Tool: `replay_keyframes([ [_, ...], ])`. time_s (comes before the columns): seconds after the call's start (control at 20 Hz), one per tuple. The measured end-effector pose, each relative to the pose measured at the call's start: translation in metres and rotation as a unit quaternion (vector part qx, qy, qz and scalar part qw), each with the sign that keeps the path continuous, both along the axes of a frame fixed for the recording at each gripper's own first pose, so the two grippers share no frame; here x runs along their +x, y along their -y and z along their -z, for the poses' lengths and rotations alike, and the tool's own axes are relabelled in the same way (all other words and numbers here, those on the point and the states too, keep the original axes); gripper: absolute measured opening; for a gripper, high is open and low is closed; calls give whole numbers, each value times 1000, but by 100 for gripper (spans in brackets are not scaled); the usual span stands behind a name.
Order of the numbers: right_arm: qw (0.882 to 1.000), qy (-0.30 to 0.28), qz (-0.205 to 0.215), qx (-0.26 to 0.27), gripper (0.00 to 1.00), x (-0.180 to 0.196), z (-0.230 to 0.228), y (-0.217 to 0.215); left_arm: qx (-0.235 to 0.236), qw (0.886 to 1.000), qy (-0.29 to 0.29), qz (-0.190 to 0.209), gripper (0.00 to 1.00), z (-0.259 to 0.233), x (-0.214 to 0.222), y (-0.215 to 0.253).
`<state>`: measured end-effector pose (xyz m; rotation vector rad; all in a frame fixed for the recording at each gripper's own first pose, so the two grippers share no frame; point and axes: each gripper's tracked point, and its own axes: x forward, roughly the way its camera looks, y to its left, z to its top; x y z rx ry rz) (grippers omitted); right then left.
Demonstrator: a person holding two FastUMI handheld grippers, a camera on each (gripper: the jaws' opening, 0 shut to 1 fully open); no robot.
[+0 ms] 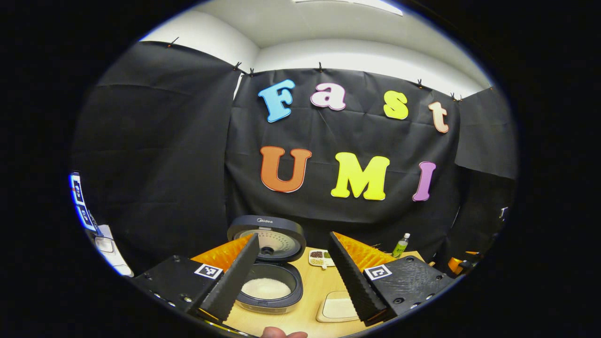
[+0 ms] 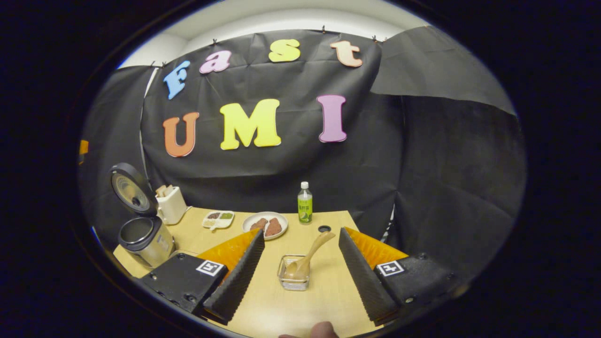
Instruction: Close the left gripper, press the button to open the rice cooker; take a wooden spoon from the chopstick holder with the right hand, scoop a spoonful of rice and pour it into the rice cooker, then put the wooden spoon back into the chopstick holder.
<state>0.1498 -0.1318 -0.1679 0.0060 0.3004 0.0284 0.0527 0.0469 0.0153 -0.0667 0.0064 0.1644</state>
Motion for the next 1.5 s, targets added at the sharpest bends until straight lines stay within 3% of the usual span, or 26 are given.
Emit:
replay_keyframes([
  [0.15,999,-33,-24,13,100,38,43,1,-4,1000,-13,-12,94,4,6,8],
  [0.5,992,-114,-26,41,100,104,136,19,-4,998,-40,-45,95,12,14,12],
  [0.55,991,-124,-27,51,90,110,144,19,-1,998,-46,-51,95,15,15,11],
  [0.75,987,-145,-38,62,80,127,165,17,5,996,-57,-63,95,20,12,10],
  [0.8,986,-147,-42,66,69,127,167,15,6,996,-61,-67,95,23,9,9],
  [0.85,986,-150,-43,67,72,129,169,15,8,995,-63,-71,95,23,7,6],
  [0.95,983,-159,-45,81,62,131,174,12,11,995,-65,-78,95,25,2,4],
  [1.0,982,-164,-42,88,48,130,174,11,11,995,-67,-79,95,26,0,3],
  [1.1,981,-165,-30,97,31,128,172,15,13,994,-65,-82,95,25,-4,-1],
  [1.15,979,-166,-32,111,32,125,167,12,14,994,-63,-83,95,24,-5,-2],
  [1.25,976,-172,-31,130,22,118,164,3,9,995,-60,-78,95,23,-8,-3],
  [1.4,980,-166,-18,113,11,111,151,2,12,996,-50,-73,95,21,-15,-11],
  [1.5,984,-146,-10,100,9,108,132,-1,19,996,-48,-69,94,23,-20,-18],
])
